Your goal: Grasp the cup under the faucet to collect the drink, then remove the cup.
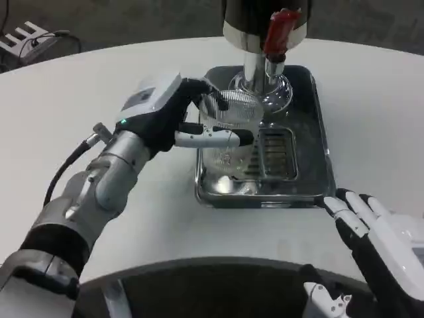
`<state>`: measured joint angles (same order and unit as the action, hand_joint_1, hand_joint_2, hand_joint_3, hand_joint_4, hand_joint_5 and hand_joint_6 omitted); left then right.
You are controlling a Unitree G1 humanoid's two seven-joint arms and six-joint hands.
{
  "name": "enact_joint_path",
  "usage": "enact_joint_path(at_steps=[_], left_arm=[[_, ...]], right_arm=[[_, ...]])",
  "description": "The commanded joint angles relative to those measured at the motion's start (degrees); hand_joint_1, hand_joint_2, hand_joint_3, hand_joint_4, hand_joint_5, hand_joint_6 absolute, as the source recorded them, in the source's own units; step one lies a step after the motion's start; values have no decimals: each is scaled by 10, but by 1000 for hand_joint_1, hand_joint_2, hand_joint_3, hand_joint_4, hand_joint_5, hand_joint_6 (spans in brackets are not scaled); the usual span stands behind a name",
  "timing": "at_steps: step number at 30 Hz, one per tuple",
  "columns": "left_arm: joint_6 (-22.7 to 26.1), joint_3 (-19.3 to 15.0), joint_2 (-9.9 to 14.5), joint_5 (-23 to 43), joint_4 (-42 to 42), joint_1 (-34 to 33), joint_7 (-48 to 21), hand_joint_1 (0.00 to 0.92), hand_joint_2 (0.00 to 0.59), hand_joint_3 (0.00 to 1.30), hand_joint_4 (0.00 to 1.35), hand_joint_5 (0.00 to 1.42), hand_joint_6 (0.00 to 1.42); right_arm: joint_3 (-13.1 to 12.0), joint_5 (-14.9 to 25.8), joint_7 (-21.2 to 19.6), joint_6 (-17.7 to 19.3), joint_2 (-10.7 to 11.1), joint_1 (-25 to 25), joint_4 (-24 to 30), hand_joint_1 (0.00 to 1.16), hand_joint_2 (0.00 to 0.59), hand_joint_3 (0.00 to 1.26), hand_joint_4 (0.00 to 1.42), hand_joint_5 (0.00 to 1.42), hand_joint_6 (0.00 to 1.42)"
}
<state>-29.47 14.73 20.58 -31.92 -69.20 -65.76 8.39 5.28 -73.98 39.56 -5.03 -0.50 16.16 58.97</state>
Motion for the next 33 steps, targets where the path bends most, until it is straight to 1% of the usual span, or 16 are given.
enact_joint_path(at_steps=[1,8,12,14,18,20,22,23,25,27,30,32,33], left_arm=[[13,12,-10,-4,-15,-32,21,469,74,1078,1186,1406,1424],[44,34,-33,-13,-37,-61,36,469,74,1078,1186,1406,1424],[55,41,-42,-16,-42,-70,48,462,78,1078,1172,1406,1424],[60,45,-47,-21,-45,-74,54,457,74,1055,1150,1372,1424],[71,55,-54,-29,-51,-81,54,452,67,949,1014,1256,1389],[78,57,-57,-28,-53,-82,49,427,72,840,902,1160,1358],[82,58,-59,-26,-56,-83,42,387,82,683,770,1043,1290],[84,59,-59,-25,-57,-84,39,373,87,642,726,1004,1268],[88,62,-59,-25,-59,-85,30,338,81,557,639,888,1150],[91,63,-59,-25,-60,-86,26,310,78,496,576,817,1085],[95,66,-57,-26,-60,-88,25,259,60,406,446,643,870],[97,67,-55,-25,-60,-90,22,229,59,346,364,535,719],[98,67,-55,-25,-61,-90,19,219,55,326,341,498,661]], right_arm=[[-15,15,0,6,2,8,10,369,452,96,0,0,75],[-36,37,2,4,10,11,10,368,452,102,0,0,78],[-53,51,4,0,18,12,10,368,452,104,0,0,79],[-58,56,5,0,20,12,10,368,452,104,0,0,80],[-67,64,9,-2,24,10,7,368,452,105,0,0,80],[-68,66,12,-3,27,8,6,368,452,105,0,0,80],[-68,66,13,-5,28,5,5,368,452,105,0,0,80],[-67,66,14,-6,29,2,4,368,452,105,0,0,80],[-66,65,16,-8,29,-1,2,368,452,105,0,0,82],[-64,65,16,-8,29,-2,1,368,452,105,0,0,85],[-62,63,17,-10,29,-3,1,368,452,105,0,0,89],[-61,62,17,-10,29,-3,1,368,452,105,0,0,91],[-61,62,16,-11,29,-2,1,368,452,105,0,0,91]])
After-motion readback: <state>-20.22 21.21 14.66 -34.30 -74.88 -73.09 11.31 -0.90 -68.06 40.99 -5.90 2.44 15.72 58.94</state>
